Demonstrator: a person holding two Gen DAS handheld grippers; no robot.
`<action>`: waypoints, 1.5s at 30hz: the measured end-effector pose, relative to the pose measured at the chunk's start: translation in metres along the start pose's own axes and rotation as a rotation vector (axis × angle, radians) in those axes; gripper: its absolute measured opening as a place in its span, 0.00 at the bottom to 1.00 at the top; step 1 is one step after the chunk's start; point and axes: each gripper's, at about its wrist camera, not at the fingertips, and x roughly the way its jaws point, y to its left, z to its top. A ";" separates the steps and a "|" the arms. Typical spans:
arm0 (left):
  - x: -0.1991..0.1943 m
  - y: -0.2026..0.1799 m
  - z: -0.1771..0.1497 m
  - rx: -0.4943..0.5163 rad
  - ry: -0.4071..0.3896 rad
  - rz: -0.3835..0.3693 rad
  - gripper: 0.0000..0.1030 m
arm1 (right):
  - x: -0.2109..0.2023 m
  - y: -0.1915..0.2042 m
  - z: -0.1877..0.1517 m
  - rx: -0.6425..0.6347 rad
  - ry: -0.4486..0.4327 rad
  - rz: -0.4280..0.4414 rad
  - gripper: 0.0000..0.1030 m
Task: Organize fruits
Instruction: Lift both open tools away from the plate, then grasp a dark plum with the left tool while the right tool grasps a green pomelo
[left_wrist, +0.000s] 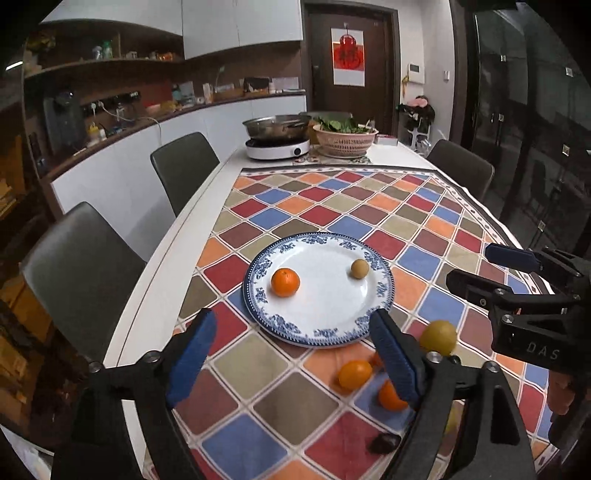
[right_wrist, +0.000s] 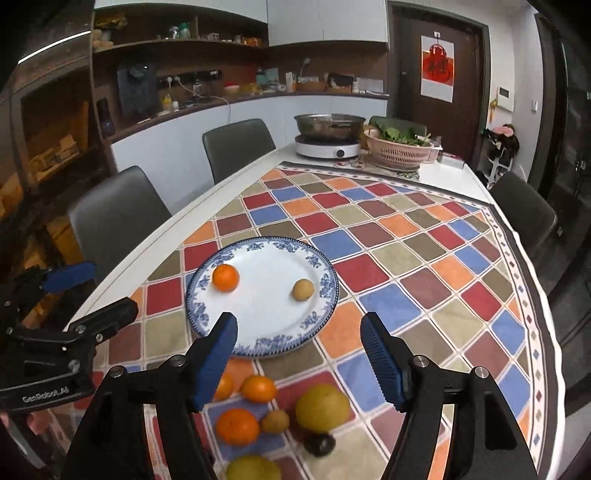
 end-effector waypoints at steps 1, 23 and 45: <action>-0.005 -0.002 -0.003 0.001 -0.005 0.001 0.83 | -0.005 0.001 -0.002 -0.003 -0.005 -0.004 0.68; -0.061 -0.023 -0.047 0.141 -0.091 -0.011 0.89 | -0.069 0.018 -0.055 -0.105 -0.063 -0.005 0.75; -0.014 -0.049 -0.105 0.326 0.044 -0.254 0.61 | -0.034 0.033 -0.118 -0.319 0.138 0.067 0.75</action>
